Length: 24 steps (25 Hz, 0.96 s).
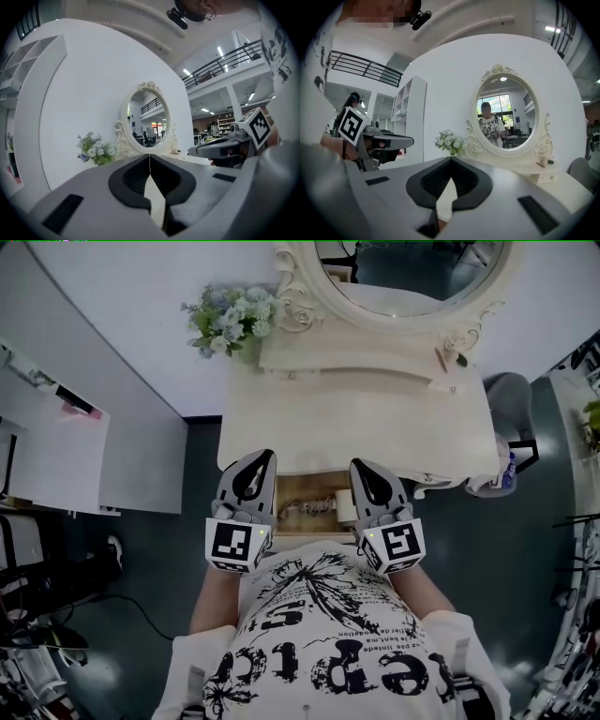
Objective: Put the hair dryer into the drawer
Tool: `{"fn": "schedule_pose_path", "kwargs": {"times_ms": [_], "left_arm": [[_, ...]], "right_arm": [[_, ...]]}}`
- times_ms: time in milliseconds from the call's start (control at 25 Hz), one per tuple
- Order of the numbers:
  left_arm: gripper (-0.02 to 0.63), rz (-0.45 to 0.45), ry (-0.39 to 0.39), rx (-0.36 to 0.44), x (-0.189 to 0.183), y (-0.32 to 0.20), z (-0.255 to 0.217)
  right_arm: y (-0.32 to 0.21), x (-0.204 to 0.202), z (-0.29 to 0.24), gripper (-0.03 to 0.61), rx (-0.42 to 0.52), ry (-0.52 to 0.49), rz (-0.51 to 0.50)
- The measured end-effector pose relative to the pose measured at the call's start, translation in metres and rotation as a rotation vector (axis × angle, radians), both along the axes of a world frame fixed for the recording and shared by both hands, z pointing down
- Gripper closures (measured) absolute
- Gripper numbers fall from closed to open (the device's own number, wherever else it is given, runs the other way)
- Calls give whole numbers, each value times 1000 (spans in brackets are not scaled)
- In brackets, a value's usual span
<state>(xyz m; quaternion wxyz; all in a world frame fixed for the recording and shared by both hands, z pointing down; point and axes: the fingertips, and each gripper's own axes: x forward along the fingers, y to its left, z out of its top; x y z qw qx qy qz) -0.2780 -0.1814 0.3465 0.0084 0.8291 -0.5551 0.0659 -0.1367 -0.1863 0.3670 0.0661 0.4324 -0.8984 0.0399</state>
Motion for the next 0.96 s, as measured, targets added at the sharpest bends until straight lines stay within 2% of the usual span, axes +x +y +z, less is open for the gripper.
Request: {"fn": "schedule_pose_path", "kwargs": {"times_ms": [400, 960], "left_arm": [[592, 7, 7, -26, 2, 6, 4], [592, 35, 40, -8, 9, 8, 3]], "right_arm": [[3, -4, -2, 561, 7, -3, 5], [3, -2, -3, 561, 30, 11, 14]]}}
